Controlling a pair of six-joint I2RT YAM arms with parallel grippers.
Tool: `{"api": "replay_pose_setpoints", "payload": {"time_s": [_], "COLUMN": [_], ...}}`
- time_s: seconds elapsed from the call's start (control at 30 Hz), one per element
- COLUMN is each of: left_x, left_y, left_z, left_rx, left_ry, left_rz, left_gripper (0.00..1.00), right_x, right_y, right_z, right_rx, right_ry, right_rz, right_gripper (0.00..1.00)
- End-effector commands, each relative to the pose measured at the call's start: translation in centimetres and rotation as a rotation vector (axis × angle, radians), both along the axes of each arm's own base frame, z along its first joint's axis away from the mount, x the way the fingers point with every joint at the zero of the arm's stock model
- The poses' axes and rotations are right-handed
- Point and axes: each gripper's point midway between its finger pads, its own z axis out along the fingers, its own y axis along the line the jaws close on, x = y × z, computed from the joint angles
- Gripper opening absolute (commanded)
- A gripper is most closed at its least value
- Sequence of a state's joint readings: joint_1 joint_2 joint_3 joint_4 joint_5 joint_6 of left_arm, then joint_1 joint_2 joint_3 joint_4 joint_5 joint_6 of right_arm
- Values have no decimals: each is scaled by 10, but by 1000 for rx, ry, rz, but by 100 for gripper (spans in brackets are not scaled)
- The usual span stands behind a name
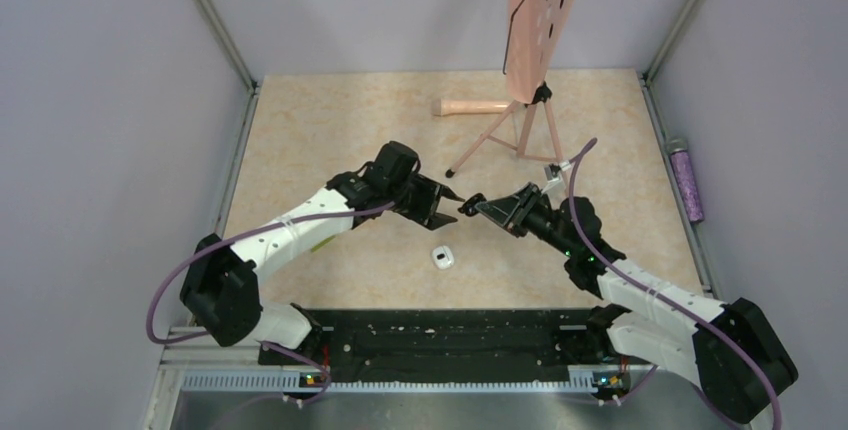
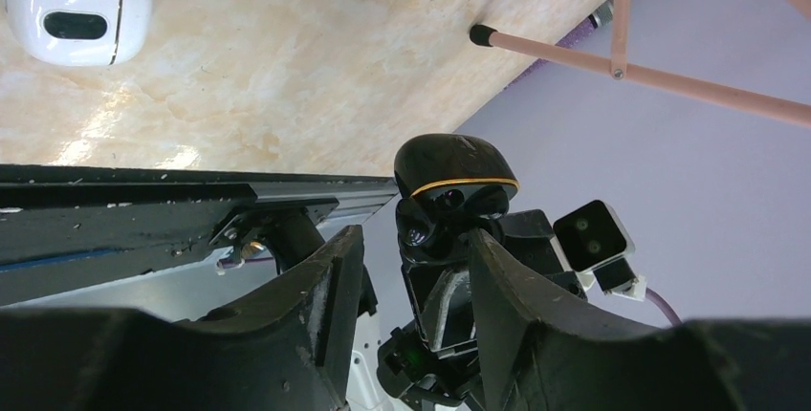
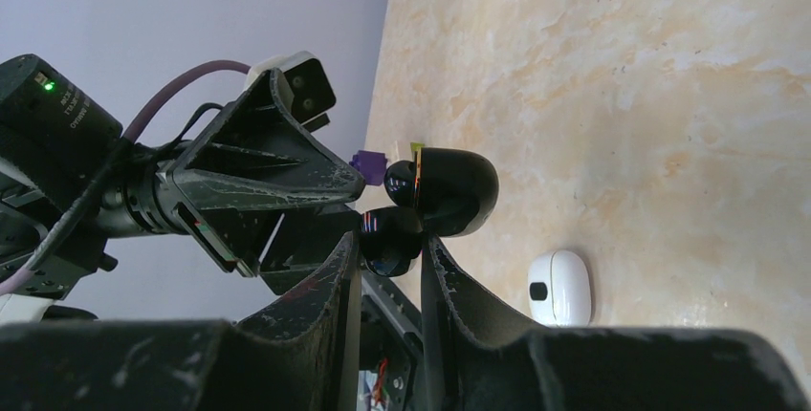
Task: Insert the wireless bluetooth earbuds into the charging case
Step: Adjust the left earbud in the left side groove of the charging case.
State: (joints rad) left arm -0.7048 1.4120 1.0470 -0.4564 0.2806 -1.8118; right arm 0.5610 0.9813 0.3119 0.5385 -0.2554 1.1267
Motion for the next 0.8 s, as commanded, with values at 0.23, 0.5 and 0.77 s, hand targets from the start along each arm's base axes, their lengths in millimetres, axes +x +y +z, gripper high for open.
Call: {"api": "replay_pose_setpoints", "payload": {"time_s": [0.23, 0.5, 0.77], "left_x": [-2, -1, 1], "left_y": [-12, -13, -15], "left_z": [0, -2, -2], "left_rx": [-31, -29, -35], "left_ry": [19, 20, 15], "left_rz": [-1, 2, 5], "left_gripper": [42, 40, 38], "right_x": [-2, -3, -4], "right_y": [3, 3, 4], "right_z": [21, 23, 23], "right_rx": [36, 42, 44], "right_ry": [-82, -85, -85], "right_rz": [10, 11, 16], "right_gripper": [0, 0, 0]}}
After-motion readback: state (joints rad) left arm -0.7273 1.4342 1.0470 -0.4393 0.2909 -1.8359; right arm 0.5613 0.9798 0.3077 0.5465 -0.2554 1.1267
